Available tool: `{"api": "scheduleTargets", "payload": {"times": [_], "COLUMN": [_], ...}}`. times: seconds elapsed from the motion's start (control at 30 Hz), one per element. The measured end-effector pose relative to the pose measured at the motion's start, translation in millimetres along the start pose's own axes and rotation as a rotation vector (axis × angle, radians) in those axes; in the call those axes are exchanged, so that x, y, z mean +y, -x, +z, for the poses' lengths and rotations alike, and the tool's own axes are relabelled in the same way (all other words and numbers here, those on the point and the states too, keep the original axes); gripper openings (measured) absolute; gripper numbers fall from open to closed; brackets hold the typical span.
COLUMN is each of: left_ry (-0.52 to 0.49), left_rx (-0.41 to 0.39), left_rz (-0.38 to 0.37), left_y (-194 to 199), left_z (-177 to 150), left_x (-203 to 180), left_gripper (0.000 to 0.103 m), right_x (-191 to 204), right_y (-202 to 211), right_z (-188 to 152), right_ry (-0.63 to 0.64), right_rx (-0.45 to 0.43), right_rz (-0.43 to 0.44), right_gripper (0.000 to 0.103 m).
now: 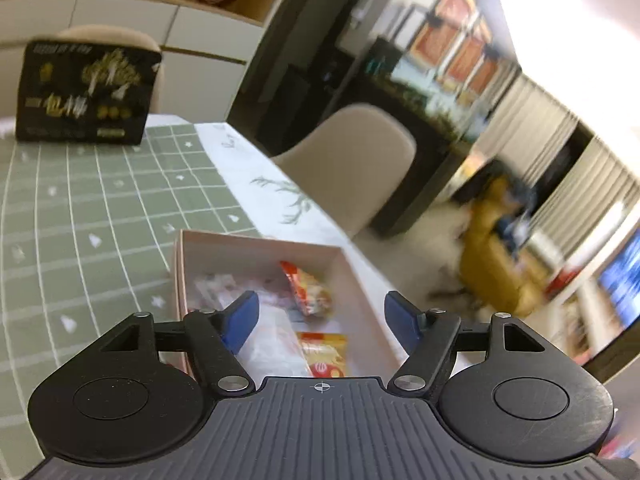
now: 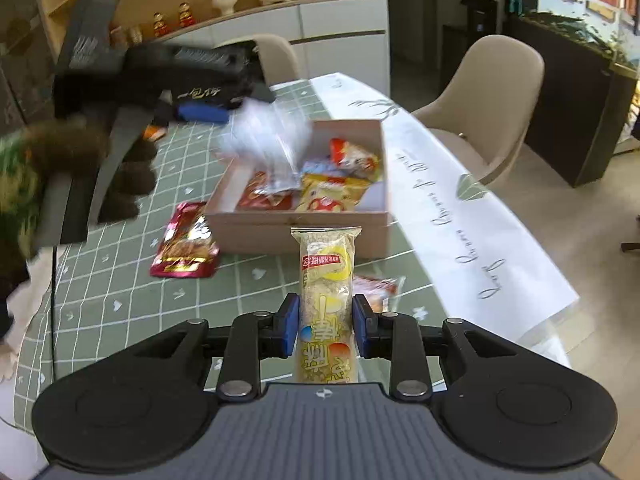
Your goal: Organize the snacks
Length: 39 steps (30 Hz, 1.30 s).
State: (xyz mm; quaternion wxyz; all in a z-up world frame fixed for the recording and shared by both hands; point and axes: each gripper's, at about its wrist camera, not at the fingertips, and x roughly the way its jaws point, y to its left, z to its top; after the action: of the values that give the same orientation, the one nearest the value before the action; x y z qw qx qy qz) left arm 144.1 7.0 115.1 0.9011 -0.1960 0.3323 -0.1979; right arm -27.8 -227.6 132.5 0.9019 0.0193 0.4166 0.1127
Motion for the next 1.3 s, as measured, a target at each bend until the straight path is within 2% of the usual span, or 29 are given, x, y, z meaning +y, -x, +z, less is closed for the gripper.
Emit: {"api": "scheduleTargets", "payload": {"times": [0.07, 0.13, 0.23, 0.3, 0.33, 0.4, 0.47, 0.53, 0.73, 0.8, 0.87, 0.9, 0.97, 1.03, 1.13, 1.2, 1.23, 1.27, 1.3], "left_ry": [0.044, 0.079, 0.111, 0.114, 0.110, 0.088, 0.063, 0.054, 0.079, 0.070, 0.065, 0.074, 0.090, 0.104, 0.121, 0.135, 0.142, 0.149, 0.155], "left_rx": [-0.022, -0.032, 0.011, 0.039, 0.051, 0.073, 0.099, 0.127, 0.232, 0.235, 0.240, 0.237, 0.229, 0.214, 0.190, 0.173, 0.164, 0.155, 0.147], "left_rz": [0.015, 0.080, 0.153, 0.180, 0.192, 0.219, 0.245, 0.247, 0.179, 0.167, 0.164, 0.164, 0.175, 0.192, 0.234, 0.263, 0.277, 0.289, 0.300], "left_y": [13, 25, 31, 36, 42, 47, 54, 59, 67, 74, 85, 91, 102, 116, 136, 152, 160, 168, 175], "left_z": [-7, -12, -26, -39, -46, -60, -71, -83, -127, -139, -147, -150, -153, -156, -157, -159, -160, -162, -163], "left_x": [17, 31, 45, 53, 57, 64, 73, 79, 88, 87, 86, 87, 90, 94, 103, 109, 112, 114, 116], "left_gripper": [0.075, 0.075, 0.075, 0.075, 0.075, 0.075, 0.075, 0.075, 0.071, 0.069, 0.067, 0.067, 0.067, 0.067, 0.067, 0.067, 0.067, 0.067, 0.067], "right_x": [-9, -16, -18, -21, -21, -26, -32, -41, -57, -53, -40, -31, -8, 20, 74, 99, 112, 120, 129], "right_y": [-1, -8, -21, -42, -56, -76, -89, -99, -133, -139, -137, -133, -129, -131, -137, -143, -148, -154, -162], "right_z": [11, 35, 86, 125, 141, 158, 153, 134, 50, 28, 12, 6, -1, -5, -6, 3, 10, 17, 24], "right_ry": [-0.021, -0.036, -0.026, -0.035, -0.044, -0.066, -0.067, -0.088, -0.134, -0.115, -0.085, -0.072, -0.056, -0.023, 0.082, 0.116, 0.126, 0.127, 0.121], "right_rx": [0.000, -0.015, -0.080, -0.085, -0.062, -0.049, -0.032, 0.001, 0.159, 0.189, 0.182, 0.182, 0.199, 0.227, 0.228, 0.204, 0.184, 0.167, 0.151], "right_rz": [0.010, 0.038, 0.098, 0.168, 0.191, 0.160, 0.108, 0.081, 0.049, 0.024, -0.003, 0.010, 0.088, 0.179, 0.248, 0.255, 0.244, 0.227, 0.201], "right_gripper": [0.027, 0.027, 0.028, 0.044, 0.063, 0.064, 0.064, 0.064, 0.064, 0.064, 0.063, 0.063, 0.056, 0.056, 0.056, 0.062, 0.069, 0.073, 0.073]}}
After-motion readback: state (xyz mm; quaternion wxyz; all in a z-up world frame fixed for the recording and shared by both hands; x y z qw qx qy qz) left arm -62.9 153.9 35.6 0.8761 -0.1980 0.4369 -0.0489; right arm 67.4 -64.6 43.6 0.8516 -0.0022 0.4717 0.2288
